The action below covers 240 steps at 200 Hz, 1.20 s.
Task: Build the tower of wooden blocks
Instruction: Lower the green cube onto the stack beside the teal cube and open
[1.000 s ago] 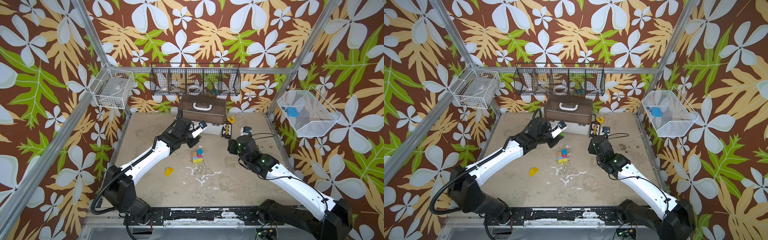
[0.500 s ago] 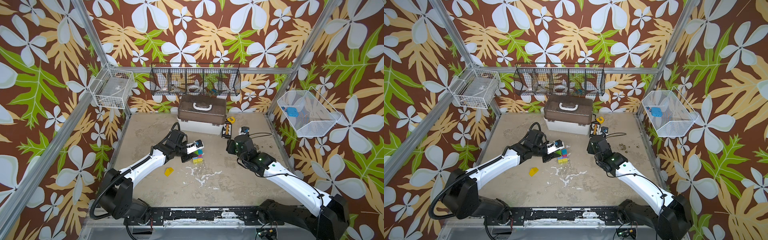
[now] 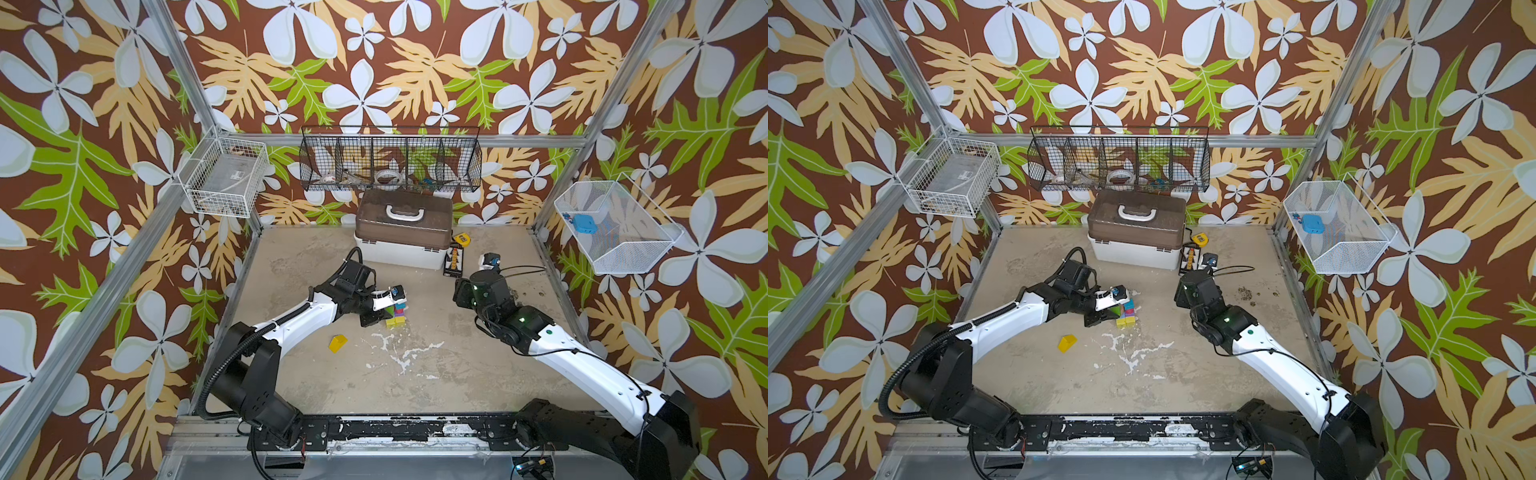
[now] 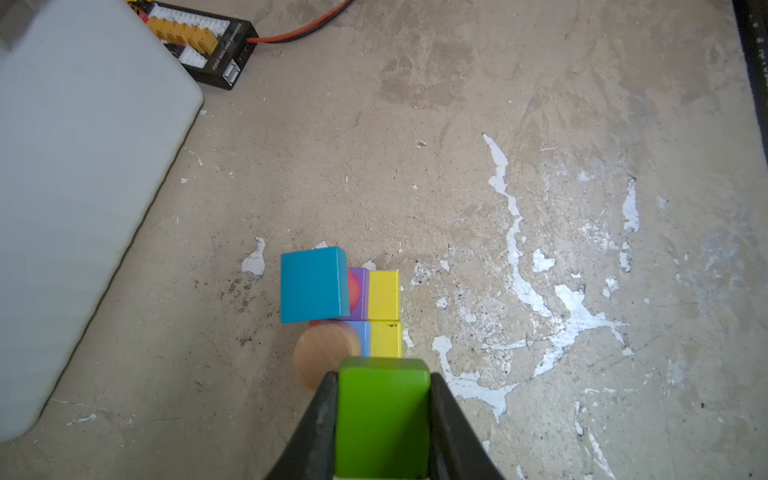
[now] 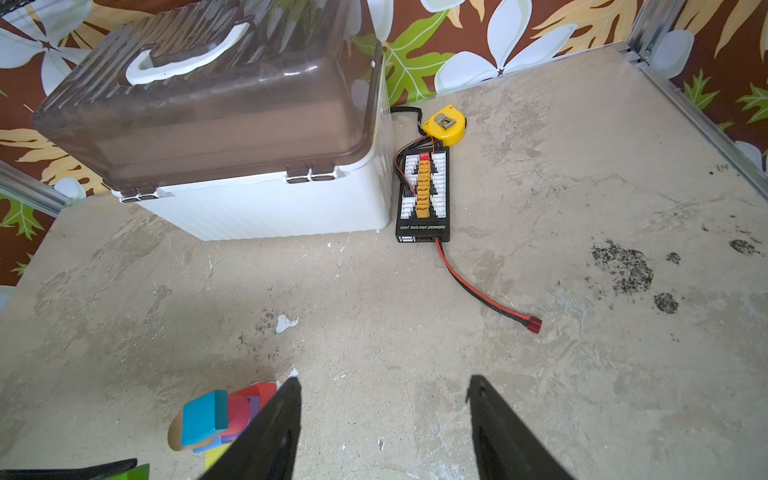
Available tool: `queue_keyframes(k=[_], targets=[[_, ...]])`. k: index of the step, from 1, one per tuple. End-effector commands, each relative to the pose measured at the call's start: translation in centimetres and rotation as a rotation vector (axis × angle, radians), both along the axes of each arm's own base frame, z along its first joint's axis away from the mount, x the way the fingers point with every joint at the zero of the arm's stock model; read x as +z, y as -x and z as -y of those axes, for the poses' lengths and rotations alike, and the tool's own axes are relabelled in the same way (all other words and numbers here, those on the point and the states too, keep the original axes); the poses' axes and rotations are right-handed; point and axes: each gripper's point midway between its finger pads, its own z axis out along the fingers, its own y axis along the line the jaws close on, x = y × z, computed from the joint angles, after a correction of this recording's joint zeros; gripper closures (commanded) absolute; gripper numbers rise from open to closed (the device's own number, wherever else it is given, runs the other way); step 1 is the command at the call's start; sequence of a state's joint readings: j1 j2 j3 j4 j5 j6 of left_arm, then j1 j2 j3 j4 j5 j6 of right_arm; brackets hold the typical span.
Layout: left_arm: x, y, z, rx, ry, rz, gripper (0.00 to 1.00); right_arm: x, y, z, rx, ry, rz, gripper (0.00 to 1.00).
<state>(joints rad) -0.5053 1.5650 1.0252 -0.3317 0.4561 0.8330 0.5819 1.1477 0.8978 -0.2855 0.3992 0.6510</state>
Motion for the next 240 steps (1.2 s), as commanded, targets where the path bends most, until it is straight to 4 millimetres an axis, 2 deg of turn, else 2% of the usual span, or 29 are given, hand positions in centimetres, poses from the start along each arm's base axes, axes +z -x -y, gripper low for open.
queue_keyframes(k=[1,137,240], targets=[[-0.7,-0.4,-0.3,0.0,-0.024,-0.014,1.0,0.3,-0.2,0.1,-0.014,-0.002,0.013,0.36],[-1.0,-2.9,0.4,0.094,-0.035,-0.081,1.0,0.5,-0.2,0.1,-0.012,-0.007,0.014,0.36],[-1.1,-3.3,0.8,0.103,-0.027,-0.104,1.0,0.5,-0.1,0.1,-0.013,-0.005,0.015,0.36]])
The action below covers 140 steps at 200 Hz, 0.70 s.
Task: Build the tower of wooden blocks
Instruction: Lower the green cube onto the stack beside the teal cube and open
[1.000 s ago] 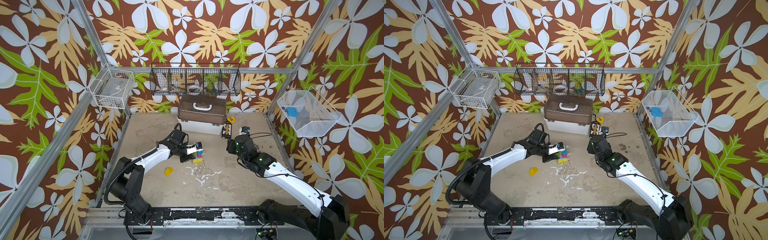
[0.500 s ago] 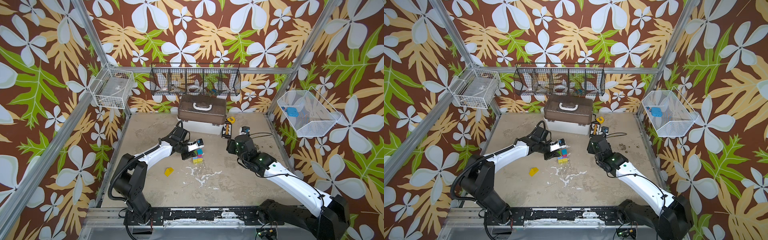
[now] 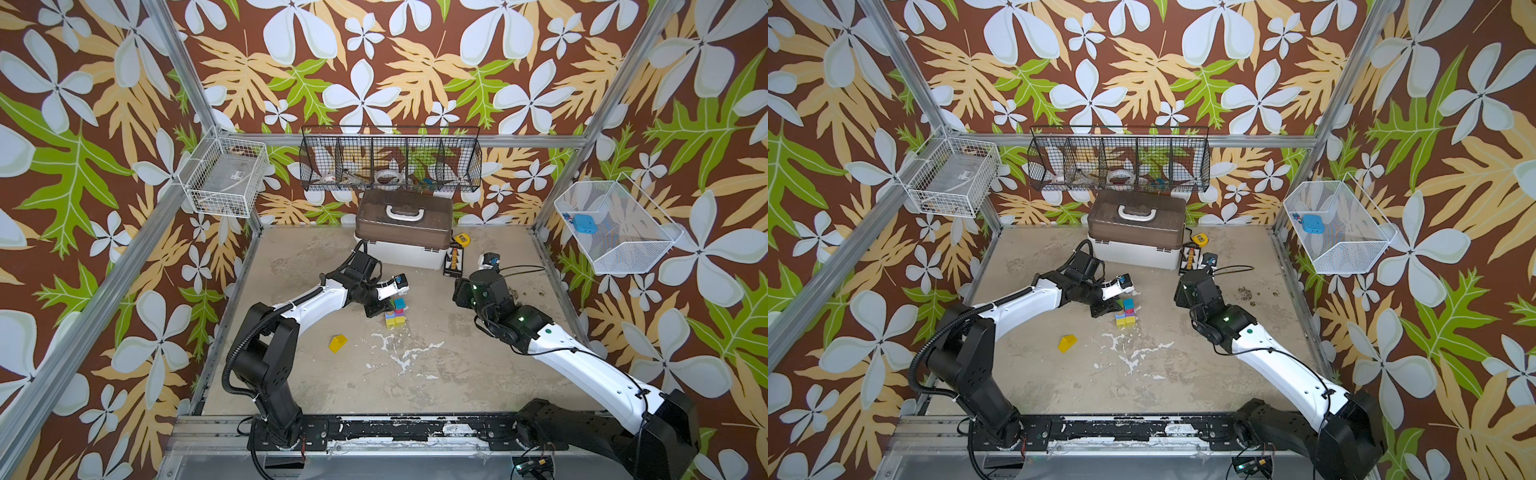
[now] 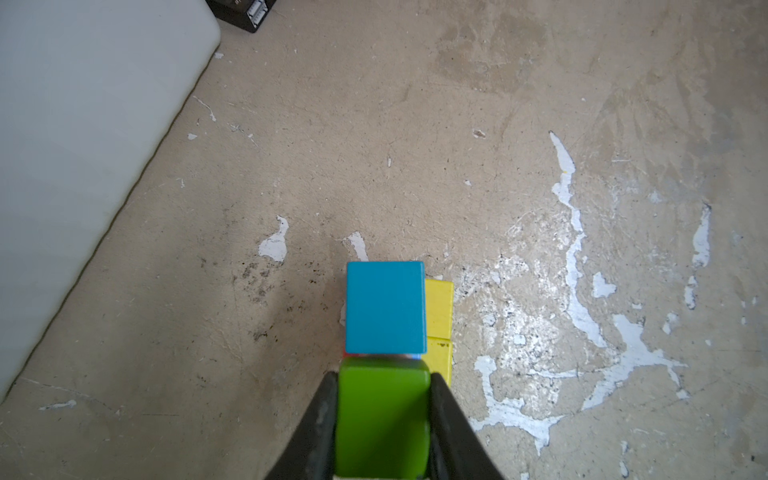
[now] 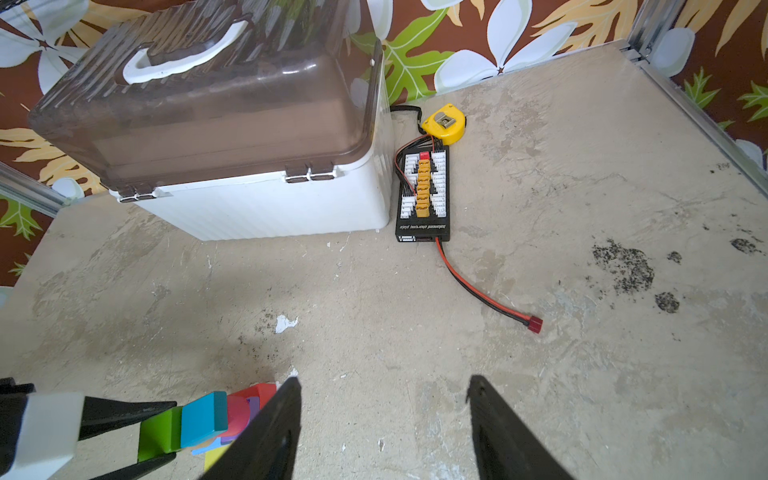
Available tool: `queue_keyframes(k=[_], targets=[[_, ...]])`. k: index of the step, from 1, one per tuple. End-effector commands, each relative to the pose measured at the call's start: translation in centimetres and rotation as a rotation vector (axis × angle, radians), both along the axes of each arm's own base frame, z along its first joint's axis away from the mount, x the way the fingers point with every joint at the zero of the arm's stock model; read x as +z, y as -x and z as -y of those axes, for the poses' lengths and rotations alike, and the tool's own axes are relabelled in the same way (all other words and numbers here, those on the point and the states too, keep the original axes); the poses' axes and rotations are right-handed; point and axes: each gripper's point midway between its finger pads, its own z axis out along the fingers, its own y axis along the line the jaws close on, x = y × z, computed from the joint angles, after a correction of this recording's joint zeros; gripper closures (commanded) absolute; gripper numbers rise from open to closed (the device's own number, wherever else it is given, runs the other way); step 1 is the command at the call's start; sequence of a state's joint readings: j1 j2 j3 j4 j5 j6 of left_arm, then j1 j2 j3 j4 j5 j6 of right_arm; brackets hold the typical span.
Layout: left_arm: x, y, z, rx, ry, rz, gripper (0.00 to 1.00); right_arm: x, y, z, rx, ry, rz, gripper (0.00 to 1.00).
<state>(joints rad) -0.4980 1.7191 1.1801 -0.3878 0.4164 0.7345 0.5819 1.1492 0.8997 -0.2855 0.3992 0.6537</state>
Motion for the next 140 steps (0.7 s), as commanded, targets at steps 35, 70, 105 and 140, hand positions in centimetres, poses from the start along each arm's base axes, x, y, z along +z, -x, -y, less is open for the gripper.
queue_keyframes(k=[35,70,105,140], targets=[[-0.13,0.0,0.12,0.0,0.003,-0.024,1.0,0.63,-0.09,0.18,-0.013,-0.003,0.017,0.36],[-0.41,-0.07,0.14,0.001,-0.002,-0.034,1.0,0.62,-0.1,0.14,-0.011,-0.003,0.017,0.36],[-0.6,-0.12,0.19,0.0,-0.005,-0.041,1.0,0.61,-0.1,0.16,-0.012,-0.004,0.016,0.36],[-0.68,-0.15,0.24,-0.001,-0.007,-0.046,0.96,0.6,-0.09,0.16,-0.011,-0.002,0.016,0.36]])
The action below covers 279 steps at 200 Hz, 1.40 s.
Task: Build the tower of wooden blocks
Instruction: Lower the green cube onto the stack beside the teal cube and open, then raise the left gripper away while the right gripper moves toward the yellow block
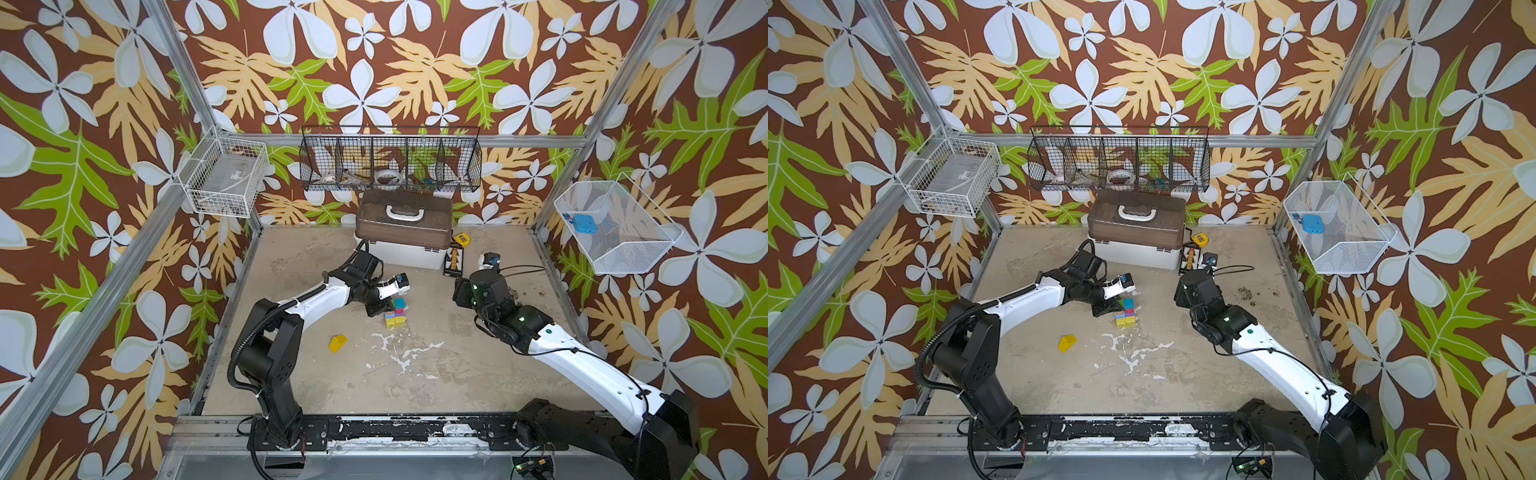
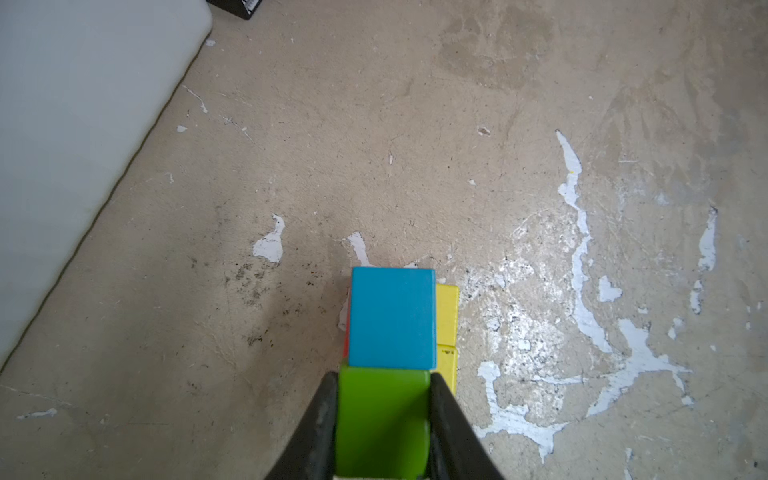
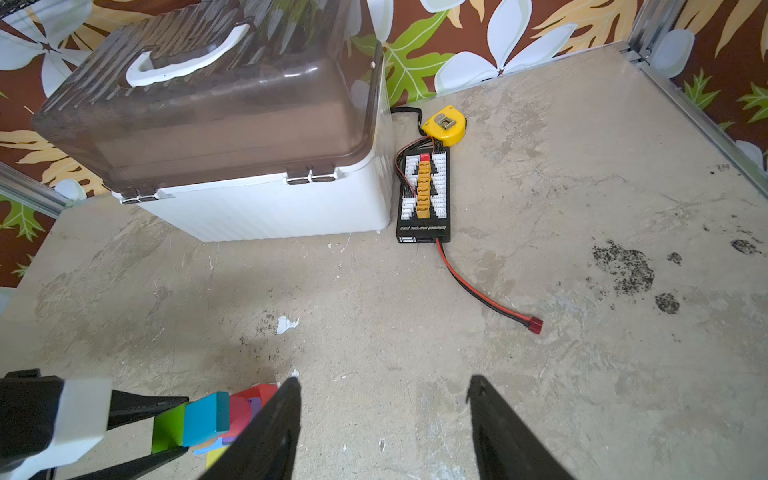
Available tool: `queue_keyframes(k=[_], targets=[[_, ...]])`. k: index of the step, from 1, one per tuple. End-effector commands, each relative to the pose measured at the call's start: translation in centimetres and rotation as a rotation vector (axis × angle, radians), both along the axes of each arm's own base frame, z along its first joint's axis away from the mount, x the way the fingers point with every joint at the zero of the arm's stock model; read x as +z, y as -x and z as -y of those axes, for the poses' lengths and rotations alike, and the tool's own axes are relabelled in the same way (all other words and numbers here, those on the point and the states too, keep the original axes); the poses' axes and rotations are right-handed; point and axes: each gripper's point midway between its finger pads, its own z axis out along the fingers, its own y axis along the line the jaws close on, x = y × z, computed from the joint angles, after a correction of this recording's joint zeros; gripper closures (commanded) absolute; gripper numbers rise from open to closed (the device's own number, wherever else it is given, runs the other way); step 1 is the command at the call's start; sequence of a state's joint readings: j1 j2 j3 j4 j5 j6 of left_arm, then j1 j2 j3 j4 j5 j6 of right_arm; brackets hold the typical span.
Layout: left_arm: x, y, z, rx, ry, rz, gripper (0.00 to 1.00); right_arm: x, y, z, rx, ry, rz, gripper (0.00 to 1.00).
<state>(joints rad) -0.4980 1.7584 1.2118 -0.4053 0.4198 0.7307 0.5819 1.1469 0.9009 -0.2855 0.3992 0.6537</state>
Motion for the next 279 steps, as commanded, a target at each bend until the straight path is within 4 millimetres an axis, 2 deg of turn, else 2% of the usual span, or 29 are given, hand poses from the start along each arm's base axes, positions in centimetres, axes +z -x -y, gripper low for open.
queue_keyframes(k=[1,54,104,109,112,114,117,119,121,180,200,221,237,245,259,279], targets=[[0.0,0.2,0.0,-0.002,0.002,-0.02,0.96,0.5,-0.1,0.1,-0.011,-0.001,0.013,0.36],[0.0,0.3,0.0,-0.007,0.006,-0.023,0.84,0.5,-0.1,0.1,-0.011,0.0,0.013,0.36],[0.5,0.6,0.0,-0.017,0.014,-0.011,0.66,0.5,-0.1,0.2,-0.013,-0.001,0.015,0.36],[0.5,0.7,0.0,-0.018,0.014,-0.01,0.62,0.6,-0.1,0.2,-0.012,-0.002,0.016,0.36],[0.5,0.6,0.0,-0.019,0.015,-0.008,0.52,0.6,-0.1,0.2,-0.013,-0.002,0.016,0.36],[0.5,0.7,0.0,-0.02,0.015,-0.008,0.4,0.6,-0.1,0.2,-0.012,-0.001,0.016,0.35],[0.6,0.7,0.0,-0.023,0.017,-0.006,0.1,0.6,-0.1,0.2,-0.012,-0.003,0.016,0.36],[0.6,0.7,0.0,-0.023,0.018,-0.007,0.03,0.6,-0.1,0.2,-0.013,-0.002,0.016,0.36],[0.6,0.7,0.0,-0.024,0.019,-0.006,0.01,0.5,-0.1,0.1,-0.011,-0.002,0.015,0.36],[2.1,0.7,0.1,-0.026,0.05,0.048,0.0,0.5,-0.1,0.2,-0.013,-0.001,0.015,0.35],[3.3,0.1,-0.1,-0.002,0.067,0.109,0.0,0.5,-0.1,0.2,-0.013,0.0,0.015,0.35],[6.5,-1.0,-0.9,0.076,0.125,0.236,0.0,0.6,-0.1,0.3,-0.016,-0.001,0.018,0.35],[10.8,-1.9,-1.8,0.177,0.219,0.37,0.0,0.7,-0.1,0.3,-0.018,-0.003,0.021,0.35],[13.7,-2.2,-2.6,0.257,0.28,0.445,0.0,0.6,0.0,0.3,-0.017,-0.002,0.02,0.35],[18.9,-2.4,-5.2,0.473,0.423,0.546,0.0,0.6,0.0,0.2,-0.015,-0.006,0.021,0.35],[24.5,-1.5,-11.1,0.89,0.684,0.549,0.0,0.4,-0.1,0.0,-0.009,-0.013,0.016,0.35]])
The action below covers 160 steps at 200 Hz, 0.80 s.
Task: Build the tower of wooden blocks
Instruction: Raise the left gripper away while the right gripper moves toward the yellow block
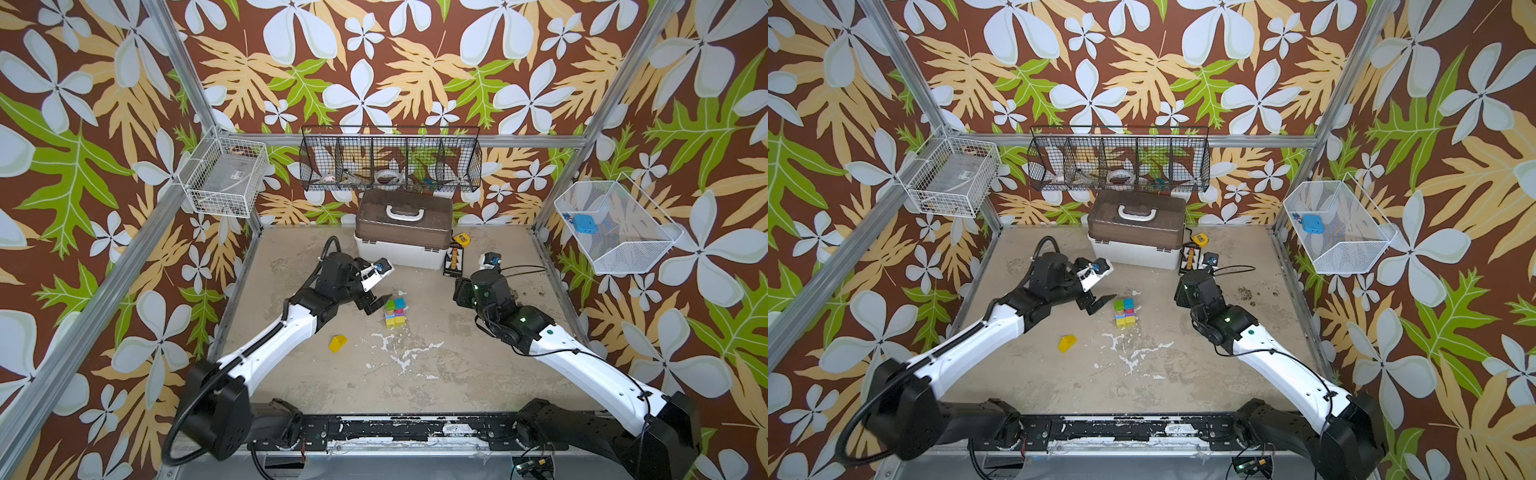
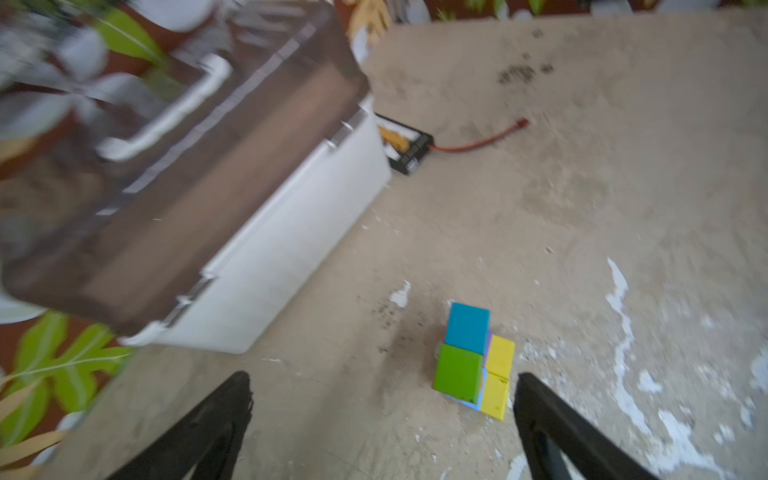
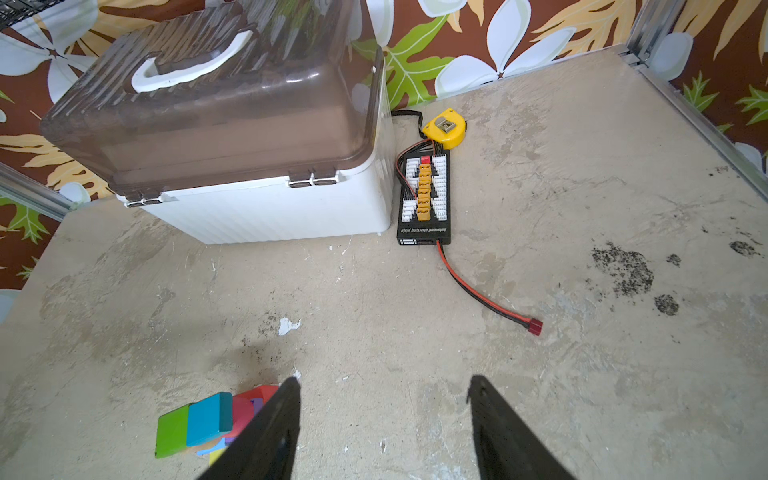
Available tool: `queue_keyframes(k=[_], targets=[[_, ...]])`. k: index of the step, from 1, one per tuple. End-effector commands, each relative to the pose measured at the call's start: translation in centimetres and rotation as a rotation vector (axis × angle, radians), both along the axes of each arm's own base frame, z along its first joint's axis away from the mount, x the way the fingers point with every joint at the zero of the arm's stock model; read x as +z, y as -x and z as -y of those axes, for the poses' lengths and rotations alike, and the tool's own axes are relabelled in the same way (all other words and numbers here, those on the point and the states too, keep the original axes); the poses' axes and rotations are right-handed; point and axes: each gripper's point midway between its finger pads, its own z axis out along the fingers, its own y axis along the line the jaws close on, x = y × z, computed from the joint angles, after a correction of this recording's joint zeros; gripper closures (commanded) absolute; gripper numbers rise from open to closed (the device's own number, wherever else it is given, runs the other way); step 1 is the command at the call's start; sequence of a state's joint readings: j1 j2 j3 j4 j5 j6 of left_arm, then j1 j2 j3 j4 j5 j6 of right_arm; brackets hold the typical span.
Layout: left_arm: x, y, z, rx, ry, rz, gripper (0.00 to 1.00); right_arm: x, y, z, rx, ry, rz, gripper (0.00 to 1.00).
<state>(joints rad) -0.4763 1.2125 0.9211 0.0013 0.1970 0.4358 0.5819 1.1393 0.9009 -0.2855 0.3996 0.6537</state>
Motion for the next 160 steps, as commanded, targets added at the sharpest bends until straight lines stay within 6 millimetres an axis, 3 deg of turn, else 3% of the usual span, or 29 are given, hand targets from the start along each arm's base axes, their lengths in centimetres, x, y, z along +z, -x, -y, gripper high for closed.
queue_keyframes(k=[1,10,21,49,69,89,109,121,137,160], targets=[[8.6,-1.1,-6.5,0.448,0.462,0.1,0.0,0.2,-0.1,0.0,-0.008,-0.009,0.009,0.35],[9.9,-0.1,-9.3,0.583,0.619,0.096,0.0,0.2,-0.1,-0.1,-0.002,-0.013,0.006,0.35],[10.0,1.5,-12.4,0.723,0.778,0.081,0.0,0.2,-0.1,-0.3,0.008,-0.019,0.01,0.35],[6.9,5.8,-17.5,0.884,1.071,0.081,0.0,0.3,0.1,-1.0,0.051,-0.034,0.024,0.32],[3.0,7.5,-17.7,0.814,1.155,0.089,0.01,0.0,0.1,-1.4,0.078,-0.037,0.025,0.27],[-2.9,7.9,-19.7,0.962,1.137,0.085,0.0,0.0,0.0,-2.2,0.114,-0.052,0.026,0.27],[-6.5,8.1,-20.9,1.048,1.026,0.115,0.0,0.3,0.5,-3.5,0.163,-0.045,0.06,0.23],[-6.6,8.1,-21.2,1.054,0.995,0.152,0.0,1.0,1.1,-5.5,0.226,-0.032,0.1,0.2],[-6.2,7.7,-20.2,0.999,0.978,0.13,0.0,1.8,2.4,-8.9,0.34,-0.007,0.149,0.19],[-6.7,7.2,-19.8,0.998,0.945,0.119,0.0,1.7,5.0,-15.2,0.558,0.016,0.166,0.18]])
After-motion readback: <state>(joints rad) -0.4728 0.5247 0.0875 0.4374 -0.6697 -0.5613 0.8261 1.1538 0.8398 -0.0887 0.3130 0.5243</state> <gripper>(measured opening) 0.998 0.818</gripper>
